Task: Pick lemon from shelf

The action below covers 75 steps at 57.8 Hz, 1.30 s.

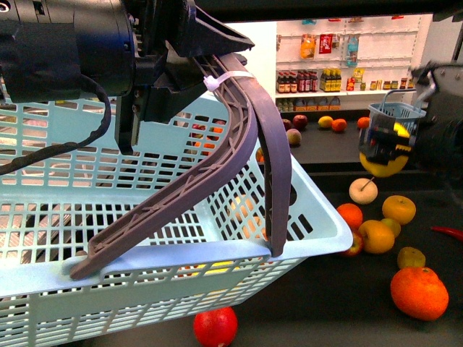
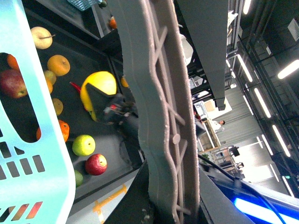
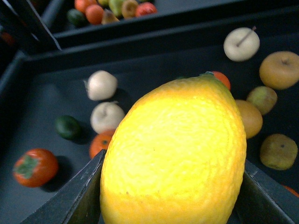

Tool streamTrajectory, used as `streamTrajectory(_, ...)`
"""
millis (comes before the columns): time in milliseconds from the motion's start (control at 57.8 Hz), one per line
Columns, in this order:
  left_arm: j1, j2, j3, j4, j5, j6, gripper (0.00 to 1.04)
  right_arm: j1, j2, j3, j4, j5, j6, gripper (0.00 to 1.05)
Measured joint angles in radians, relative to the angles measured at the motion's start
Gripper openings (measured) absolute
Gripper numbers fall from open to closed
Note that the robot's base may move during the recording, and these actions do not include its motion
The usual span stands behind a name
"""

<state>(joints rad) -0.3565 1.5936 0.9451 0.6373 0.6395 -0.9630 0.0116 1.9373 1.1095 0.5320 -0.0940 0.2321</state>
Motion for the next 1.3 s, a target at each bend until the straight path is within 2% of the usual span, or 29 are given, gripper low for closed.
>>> streamTrajectory(260, 0.0, 0.0, 0.0, 0.0, 0.0, 0.0, 0.1, 0.094, -0.311, -0.174, -0.033, -0.111, 0.093, 0.66)
streamTrajectory(536, 0.0, 0.0, 0.0, 0.0, 0.0, 0.0, 0.1, 0.225, -0.366, -0.251, -0.05, -0.143, 0.169, 0.66)
streamTrajectory(554, 0.0, 0.0, 0.0, 0.0, 0.011, 0.002, 0.1, 0.351, -0.303, -0.285, -0.026, -0.108, 0.145, 0.7)
streamTrajectory(761, 0.0, 0.0, 0.0, 0.0, 0.012, -0.002, 0.1, 0.355, -0.303, -0.288, -0.002, -0.112, 0.129, 0.98)
streamTrajectory(1021, -0.001, 0.002, 0.0, -0.002, 0.01, -0.007, 0.1, 0.309, -0.403, -0.297, -0.071, -0.072, 0.053, 0.97)
streamTrajectory(1298, -0.001, 0.002, 0.0, -0.002, 0.0, -0.003, 0.1, 0.137, -0.79, -0.445, -0.203, -0.052, -0.158, 0.97)
